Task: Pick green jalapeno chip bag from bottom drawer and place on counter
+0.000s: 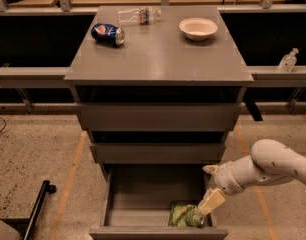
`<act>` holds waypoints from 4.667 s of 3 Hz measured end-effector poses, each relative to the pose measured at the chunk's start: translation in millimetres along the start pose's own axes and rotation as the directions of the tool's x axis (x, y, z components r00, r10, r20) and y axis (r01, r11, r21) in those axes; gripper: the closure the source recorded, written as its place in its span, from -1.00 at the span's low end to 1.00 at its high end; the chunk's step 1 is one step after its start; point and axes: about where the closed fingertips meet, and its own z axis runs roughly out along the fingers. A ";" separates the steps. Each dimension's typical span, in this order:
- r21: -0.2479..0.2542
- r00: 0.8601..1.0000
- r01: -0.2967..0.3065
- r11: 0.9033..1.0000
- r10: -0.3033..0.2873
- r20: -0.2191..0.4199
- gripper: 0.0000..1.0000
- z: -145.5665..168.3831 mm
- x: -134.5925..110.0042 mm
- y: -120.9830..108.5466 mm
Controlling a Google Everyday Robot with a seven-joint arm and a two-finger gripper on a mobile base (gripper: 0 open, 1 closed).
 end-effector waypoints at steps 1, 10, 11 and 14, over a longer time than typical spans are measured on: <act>-0.033 0.998 -0.063 0.997 0.063 -0.009 -1.00 37.5 33.5 -15.4; -0.100 0.956 -0.292 0.951 0.291 -0.029 -1.00 211.3 145.0 -123.0; -0.081 0.942 -0.336 0.938 0.333 -0.052 -1.00 243.3 177.1 -128.9; 0.042 0.902 -0.417 0.908 0.419 -0.109 -0.20 279.6 233.8 -157.8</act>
Offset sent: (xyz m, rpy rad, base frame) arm 0.0043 -0.0039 -0.0426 0.0035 0.0512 -0.0230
